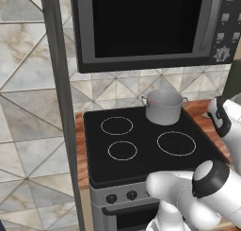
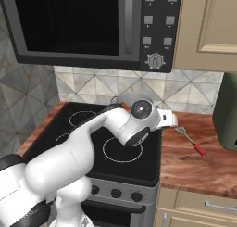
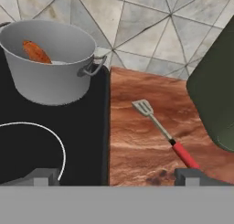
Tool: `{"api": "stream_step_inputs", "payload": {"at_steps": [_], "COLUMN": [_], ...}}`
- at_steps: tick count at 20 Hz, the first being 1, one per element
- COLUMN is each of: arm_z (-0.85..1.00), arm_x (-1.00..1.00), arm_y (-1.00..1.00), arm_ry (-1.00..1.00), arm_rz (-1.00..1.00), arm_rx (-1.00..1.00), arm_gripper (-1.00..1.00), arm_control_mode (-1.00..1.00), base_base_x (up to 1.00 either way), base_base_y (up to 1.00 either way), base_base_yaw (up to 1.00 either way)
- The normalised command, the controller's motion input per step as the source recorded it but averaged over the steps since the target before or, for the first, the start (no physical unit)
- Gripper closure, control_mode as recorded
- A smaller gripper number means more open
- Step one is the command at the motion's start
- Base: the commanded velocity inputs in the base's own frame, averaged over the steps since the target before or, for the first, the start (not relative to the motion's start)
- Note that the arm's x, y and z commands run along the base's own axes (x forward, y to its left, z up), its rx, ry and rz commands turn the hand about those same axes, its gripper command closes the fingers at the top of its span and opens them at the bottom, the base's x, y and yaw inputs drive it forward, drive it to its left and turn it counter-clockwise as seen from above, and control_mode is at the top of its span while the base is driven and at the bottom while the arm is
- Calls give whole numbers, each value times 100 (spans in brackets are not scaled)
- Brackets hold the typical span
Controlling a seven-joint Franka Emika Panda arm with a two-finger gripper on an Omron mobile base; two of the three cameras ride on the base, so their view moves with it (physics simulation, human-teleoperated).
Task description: Put the sweet potato and garlic in the pot. Retrieve the spatula and lightly stir the vegetables in the pot.
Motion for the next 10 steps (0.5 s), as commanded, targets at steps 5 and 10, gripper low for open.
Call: {"api": "stream_step_inputs", "payload": {"at_steps": [5,10], "arm_z": [-14,-14], "arm_x": [-2,0], "arm_y": [-43,-46], "arm_ry": [0,3], "arm_rz": [-1,0], "arm_rx": [-14,-11], "arm_gripper": [-100,-100], "arm_control_mode": [-100,-100], "base_base_x": [0,0], "base_base_y": [0,0], "base_base_yaw": [0,0]}}
